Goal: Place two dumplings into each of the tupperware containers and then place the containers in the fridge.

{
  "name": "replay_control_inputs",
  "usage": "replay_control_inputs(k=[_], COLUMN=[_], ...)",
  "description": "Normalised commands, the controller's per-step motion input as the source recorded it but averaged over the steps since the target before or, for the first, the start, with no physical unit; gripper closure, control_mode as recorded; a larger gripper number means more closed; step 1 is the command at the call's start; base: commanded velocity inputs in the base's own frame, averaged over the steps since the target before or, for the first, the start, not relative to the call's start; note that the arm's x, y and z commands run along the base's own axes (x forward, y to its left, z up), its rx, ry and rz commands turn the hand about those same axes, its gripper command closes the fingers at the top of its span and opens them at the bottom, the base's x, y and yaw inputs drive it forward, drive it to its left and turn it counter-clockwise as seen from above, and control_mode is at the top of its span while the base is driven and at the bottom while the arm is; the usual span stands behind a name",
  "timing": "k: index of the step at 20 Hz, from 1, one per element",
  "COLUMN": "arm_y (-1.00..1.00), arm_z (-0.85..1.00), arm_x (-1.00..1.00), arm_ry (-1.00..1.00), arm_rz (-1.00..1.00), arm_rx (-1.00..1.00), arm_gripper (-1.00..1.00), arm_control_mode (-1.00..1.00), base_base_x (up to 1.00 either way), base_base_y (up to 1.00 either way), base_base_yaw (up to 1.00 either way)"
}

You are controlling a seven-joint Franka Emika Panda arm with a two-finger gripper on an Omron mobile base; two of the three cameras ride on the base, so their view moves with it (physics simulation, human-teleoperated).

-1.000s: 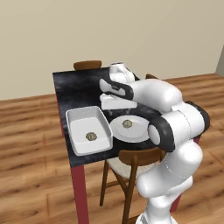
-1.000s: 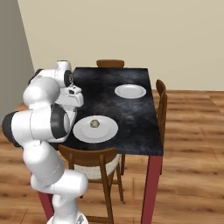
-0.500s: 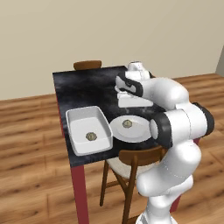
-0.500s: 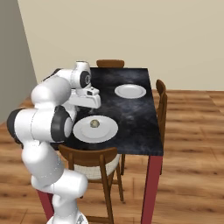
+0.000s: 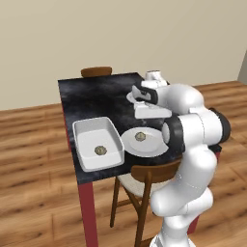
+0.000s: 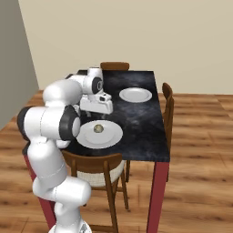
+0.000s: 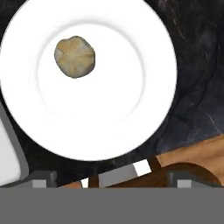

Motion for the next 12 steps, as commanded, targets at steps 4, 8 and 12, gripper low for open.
replay_control_inputs(k=[4, 8, 12], arm_y=[0.34, 0.04, 0.0], arm_z=[-0.51, -0.33, -0.54], arm_x=[0.66, 0.3, 0.05], arm_ry=[0.0, 0.0, -0.03], arm_rz=[0.05, 0.06, 0.01], arm_rx=[0.0, 0.0, 0.0], arm_gripper=[-1.0, -1.0, -1.0], arm_control_mode=[-1.0, -1.0, -1.0], base_base_x=[0.0, 0.0, 0.0], base_base_y=[0.0, 0.0, 0.0], base_base_yaw=[0.0, 0.0, 0.0])
